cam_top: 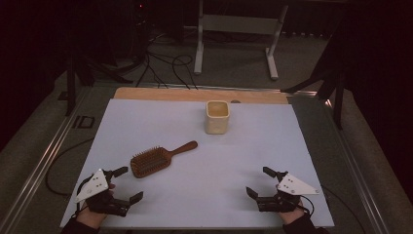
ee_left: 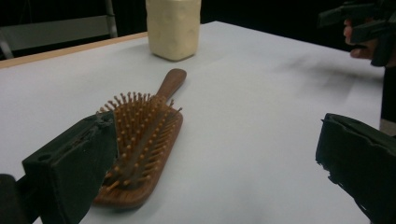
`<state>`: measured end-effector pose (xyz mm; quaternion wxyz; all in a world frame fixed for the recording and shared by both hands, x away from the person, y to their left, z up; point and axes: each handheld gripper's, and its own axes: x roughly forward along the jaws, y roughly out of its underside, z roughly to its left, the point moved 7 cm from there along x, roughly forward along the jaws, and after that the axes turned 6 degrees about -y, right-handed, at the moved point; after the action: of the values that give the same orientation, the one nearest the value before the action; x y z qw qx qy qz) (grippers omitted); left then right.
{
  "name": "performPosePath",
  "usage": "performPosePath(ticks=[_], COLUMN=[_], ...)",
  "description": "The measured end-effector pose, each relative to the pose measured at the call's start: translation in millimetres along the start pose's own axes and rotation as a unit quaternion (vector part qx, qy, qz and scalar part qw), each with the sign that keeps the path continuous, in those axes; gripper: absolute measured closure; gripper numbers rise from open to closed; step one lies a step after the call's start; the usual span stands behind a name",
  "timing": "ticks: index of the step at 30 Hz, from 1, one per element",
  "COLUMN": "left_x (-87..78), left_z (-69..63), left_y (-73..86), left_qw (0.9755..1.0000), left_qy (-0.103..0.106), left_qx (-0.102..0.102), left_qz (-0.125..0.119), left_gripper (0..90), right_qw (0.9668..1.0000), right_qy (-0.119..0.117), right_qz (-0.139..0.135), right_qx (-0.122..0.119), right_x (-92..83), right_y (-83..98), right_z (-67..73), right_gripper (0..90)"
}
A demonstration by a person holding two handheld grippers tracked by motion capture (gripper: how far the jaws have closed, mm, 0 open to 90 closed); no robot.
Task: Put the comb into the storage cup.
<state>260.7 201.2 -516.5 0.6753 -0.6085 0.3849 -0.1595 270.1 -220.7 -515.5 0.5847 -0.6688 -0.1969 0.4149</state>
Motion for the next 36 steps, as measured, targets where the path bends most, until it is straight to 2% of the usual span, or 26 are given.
performPosePath(ticks=[8,19,26,36], left_x=[1.9,0.7,6.9,15.6], left_z=[-5.6,0.6,2.3,5.4], left_y=[-13.1,-34.8,-49.2,-76.9], left_qw=[0.9999,0.9998,0.9996,0.9993], left_qy=[0.011,0.015,0.022,0.032], left_qx=[0.005,0.009,0.017,0.018], left_qz=[0.004,0.003,0.008,0.004], left_gripper=[0.1,0.1,0.1,0.1], right_qw=[1.0000,1.0000,1.0000,0.9999], right_qy=[0.004,0.002,0.000,-0.001], right_qz=[-0.007,-0.007,-0.009,-0.010], right_qx=[0.002,-0.001,0.001,0.003], right_x=[-1.9,-1.1,-1.2,-1.8], right_y=[-1.9,-2.2,-2.4,-2.9], right_z=[-0.4,0.4,0.9,0.9], right_gripper=[8.6,8.6,8.6,8.6])
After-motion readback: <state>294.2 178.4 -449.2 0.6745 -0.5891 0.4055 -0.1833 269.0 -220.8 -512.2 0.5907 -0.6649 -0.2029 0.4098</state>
